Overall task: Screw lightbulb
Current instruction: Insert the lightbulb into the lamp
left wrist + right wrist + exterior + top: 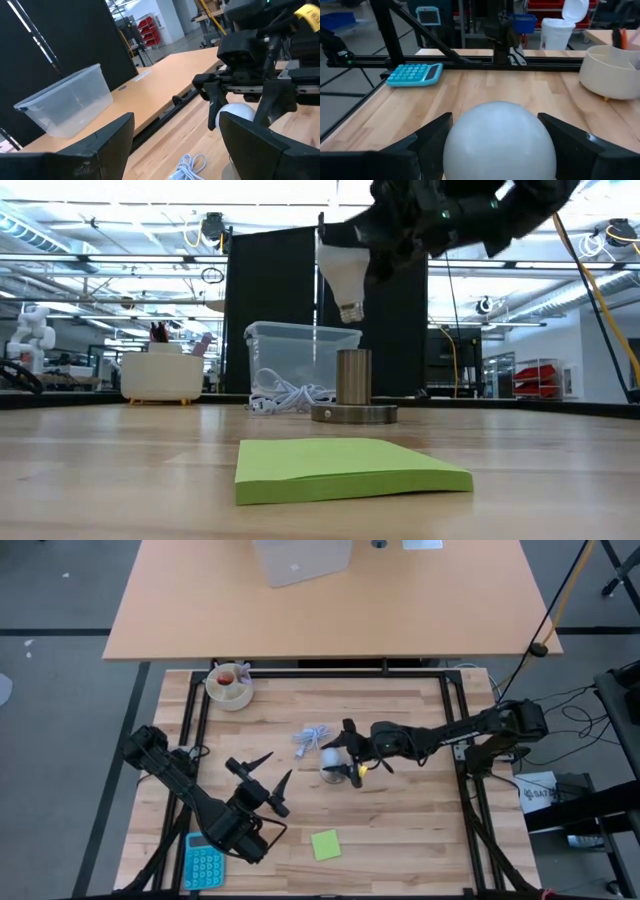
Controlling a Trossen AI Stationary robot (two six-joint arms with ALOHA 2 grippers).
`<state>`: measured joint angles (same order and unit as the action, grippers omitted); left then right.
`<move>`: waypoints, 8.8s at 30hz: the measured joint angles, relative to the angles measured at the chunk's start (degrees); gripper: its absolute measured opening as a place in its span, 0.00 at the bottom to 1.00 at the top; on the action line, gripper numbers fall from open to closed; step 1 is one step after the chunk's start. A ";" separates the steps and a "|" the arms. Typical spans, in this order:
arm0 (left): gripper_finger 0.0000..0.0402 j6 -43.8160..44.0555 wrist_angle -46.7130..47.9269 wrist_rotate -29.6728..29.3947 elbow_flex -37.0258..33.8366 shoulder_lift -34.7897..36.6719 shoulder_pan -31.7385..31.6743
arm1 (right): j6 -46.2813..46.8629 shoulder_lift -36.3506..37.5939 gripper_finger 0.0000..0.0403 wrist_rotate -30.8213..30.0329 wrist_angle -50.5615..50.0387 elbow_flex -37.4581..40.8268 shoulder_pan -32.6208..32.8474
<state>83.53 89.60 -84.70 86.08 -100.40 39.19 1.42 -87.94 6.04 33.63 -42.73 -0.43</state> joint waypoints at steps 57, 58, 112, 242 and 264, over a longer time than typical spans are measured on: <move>0.74 1.36 -9.92 -0.40 -8.66 0.04 -7.60 | 6.46 -14.47 0.67 0.44 33.29 11.00 -3.43; 0.74 2.33 -10.52 -0.33 -9.45 0.02 -8.35 | 6.42 -14.55 0.67 0.49 33.31 11.00 -3.55; 0.00 -92.18 -84.94 23.77 -8.61 0.02 -13.89 | 3.51 -14.71 0.68 3.34 35.50 14.08 -5.50; 0.00 -97.07 -137.19 50.30 -45.09 14.91 -26.93 | -24.52 30.63 0.00 -59.45 -5.17 14.08 13.95; 0.00 -79.06 -119.23 52.34 -45.72 14.95 -26.07 | -5.93 22.57 0.00 -45.63 -17.18 14.34 13.40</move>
<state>4.47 -29.63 -32.36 40.36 -85.45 13.12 -4.51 -65.37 -39.59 16.45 -28.38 12.97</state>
